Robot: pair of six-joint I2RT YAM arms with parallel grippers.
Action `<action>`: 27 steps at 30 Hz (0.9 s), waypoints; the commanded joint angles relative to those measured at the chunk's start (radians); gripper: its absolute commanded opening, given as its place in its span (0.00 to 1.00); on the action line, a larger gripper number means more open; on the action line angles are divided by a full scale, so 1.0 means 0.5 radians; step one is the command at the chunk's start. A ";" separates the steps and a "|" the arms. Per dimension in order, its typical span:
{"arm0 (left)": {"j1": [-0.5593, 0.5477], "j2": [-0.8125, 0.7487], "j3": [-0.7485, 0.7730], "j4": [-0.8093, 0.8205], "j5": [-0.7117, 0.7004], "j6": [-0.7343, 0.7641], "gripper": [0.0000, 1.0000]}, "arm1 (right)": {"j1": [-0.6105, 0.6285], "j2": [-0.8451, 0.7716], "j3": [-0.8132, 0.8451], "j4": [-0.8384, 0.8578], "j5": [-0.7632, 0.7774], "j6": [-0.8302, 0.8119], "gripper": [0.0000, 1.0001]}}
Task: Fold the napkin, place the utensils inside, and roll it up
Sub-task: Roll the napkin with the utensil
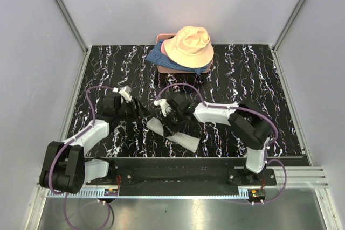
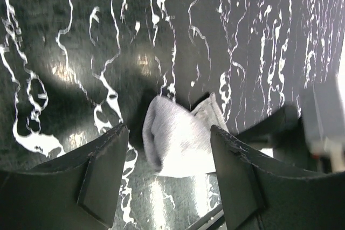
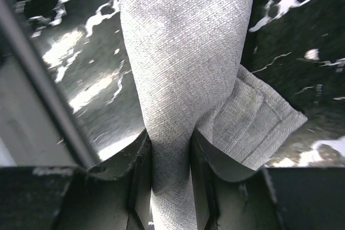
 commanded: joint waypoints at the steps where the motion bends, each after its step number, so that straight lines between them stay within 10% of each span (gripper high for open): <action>1: -0.011 -0.102 -0.121 0.212 0.060 0.022 0.65 | -0.161 0.103 0.057 -0.099 -0.652 0.065 0.36; 20: -0.180 0.220 -0.217 0.685 0.231 0.037 0.62 | -0.524 0.505 0.269 -0.169 -1.398 0.059 0.35; 27: -0.214 0.383 -0.171 0.801 0.241 0.028 0.37 | -0.570 0.624 0.352 -0.261 -1.441 0.019 0.37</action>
